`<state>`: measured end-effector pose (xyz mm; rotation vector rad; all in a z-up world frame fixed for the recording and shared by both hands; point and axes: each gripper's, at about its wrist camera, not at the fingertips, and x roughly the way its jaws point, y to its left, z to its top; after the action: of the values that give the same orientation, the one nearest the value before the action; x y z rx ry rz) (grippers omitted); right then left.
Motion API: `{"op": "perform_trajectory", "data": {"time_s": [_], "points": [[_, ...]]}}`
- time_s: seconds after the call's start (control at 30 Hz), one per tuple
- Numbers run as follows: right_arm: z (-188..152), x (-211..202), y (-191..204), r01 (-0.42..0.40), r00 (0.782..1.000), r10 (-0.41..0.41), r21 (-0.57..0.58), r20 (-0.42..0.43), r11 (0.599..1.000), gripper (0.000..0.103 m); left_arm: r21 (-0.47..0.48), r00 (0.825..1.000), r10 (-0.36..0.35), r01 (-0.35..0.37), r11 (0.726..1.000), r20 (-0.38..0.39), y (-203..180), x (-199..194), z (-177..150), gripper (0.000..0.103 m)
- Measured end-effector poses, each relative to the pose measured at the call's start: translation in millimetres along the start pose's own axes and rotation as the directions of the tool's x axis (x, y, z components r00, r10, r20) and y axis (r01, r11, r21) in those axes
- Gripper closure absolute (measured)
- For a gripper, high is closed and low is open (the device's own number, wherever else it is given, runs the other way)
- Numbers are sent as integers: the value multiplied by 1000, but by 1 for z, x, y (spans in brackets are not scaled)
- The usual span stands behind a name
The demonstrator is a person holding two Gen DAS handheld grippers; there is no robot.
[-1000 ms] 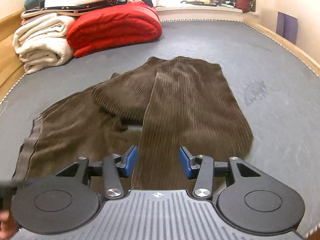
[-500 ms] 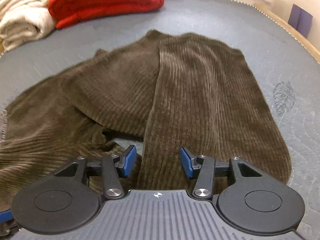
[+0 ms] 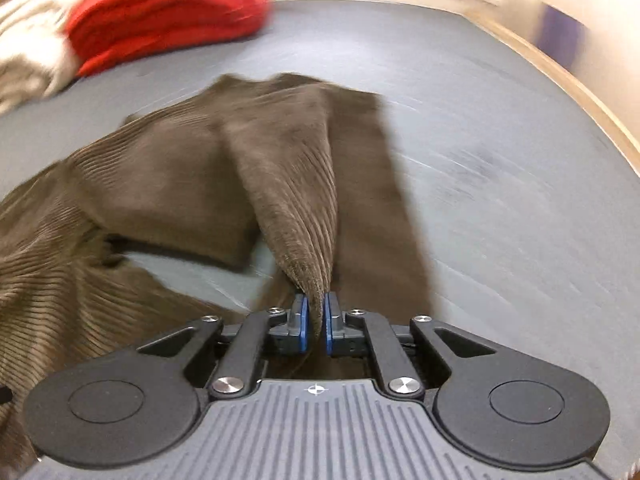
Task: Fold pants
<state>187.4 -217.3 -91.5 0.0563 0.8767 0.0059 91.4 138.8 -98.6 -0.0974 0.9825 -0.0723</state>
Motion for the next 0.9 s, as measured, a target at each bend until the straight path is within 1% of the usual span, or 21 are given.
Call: {"op": "perform_trajectory", "data": {"time_s": [0.07,0.13,0.17,0.2,0.23,0.27,0.3,0.37,0.4,0.43,0.47,0.53,0.6,0.67,0.7,0.73,0.77,0.8,0.83,0.9], "points": [[-25,-12,-40,18,1000,-17,79,-18,997,101,33,1000,18,-18,999,2,-6,2,-2,29],[-61,-19,-79,48,997,-37,171,-71,984,101,56,999,33,-33,998,3,-11,3,-3,27],[-80,-19,-99,78,990,-45,253,-136,964,101,68,999,39,-39,997,2,-13,4,-3,26],[-93,-20,-112,73,987,-23,318,-161,945,101,79,999,42,-42,996,2,-14,5,-4,25],[-106,-22,-123,56,986,6,364,-168,930,101,87,999,46,-46,995,2,-16,6,-5,24],[-114,-25,-129,39,986,23,369,-163,929,101,94,999,52,-52,994,3,-17,6,-5,24],[-121,-28,-132,32,988,24,347,-155,937,103,99,998,58,-58,993,3,-19,6,-5,24],[-132,-35,-133,86,987,-49,248,-155,965,103,112,998,70,-70,991,4,-21,8,-6,22],[-135,-39,-137,87,988,-55,224,-147,971,103,122,997,77,-77,990,6,-23,8,-7,22],[-137,-42,-142,88,988,-57,220,-146,971,103,130,996,84,-84,988,9,-25,9,-7,22],[-138,-45,-151,81,989,-48,241,-138,967,103,137,996,91,-92,986,12,-27,9,-8,22],[-137,-54,-165,58,995,-33,276,-93,959,99,138,995,101,-102,985,14,-29,10,-8,22],[-127,-59,-166,23,999,-15,293,-30,956,99,132,994,106,-107,985,13,-29,10,-8,21],[-110,-62,-158,-32,999,26,267,26,963,99,120,994,112,-112,986,7,-30,8,-8,21],[-95,-64,-150,-63,997,52,230,53,971,94,110,994,112,-112,988,0,-31,7,-8,18],[-82,-64,-142,-88,994,75,191,74,978,84,99,994,105,-103,990,-13,-32,5,-9,9],[-67,-65,-133,-107,991,95,139,90,985,78,93,995,98,-95,991,-28,-34,4,-10,0],[-51,-65,-121,-111,989,104,70,105,991,67,86,994,100,-96,992,-43,-37,3,-12,0],[-38,-65,-113,-101,988,100,9,121,995,61,85,991,120,-115,990,-51,-40,2,-15,0],[-12,-60,-93,-77,984,94,-113,150,991,58,121,986,158,-150,981,-56,-50,0,-21,0]]}}
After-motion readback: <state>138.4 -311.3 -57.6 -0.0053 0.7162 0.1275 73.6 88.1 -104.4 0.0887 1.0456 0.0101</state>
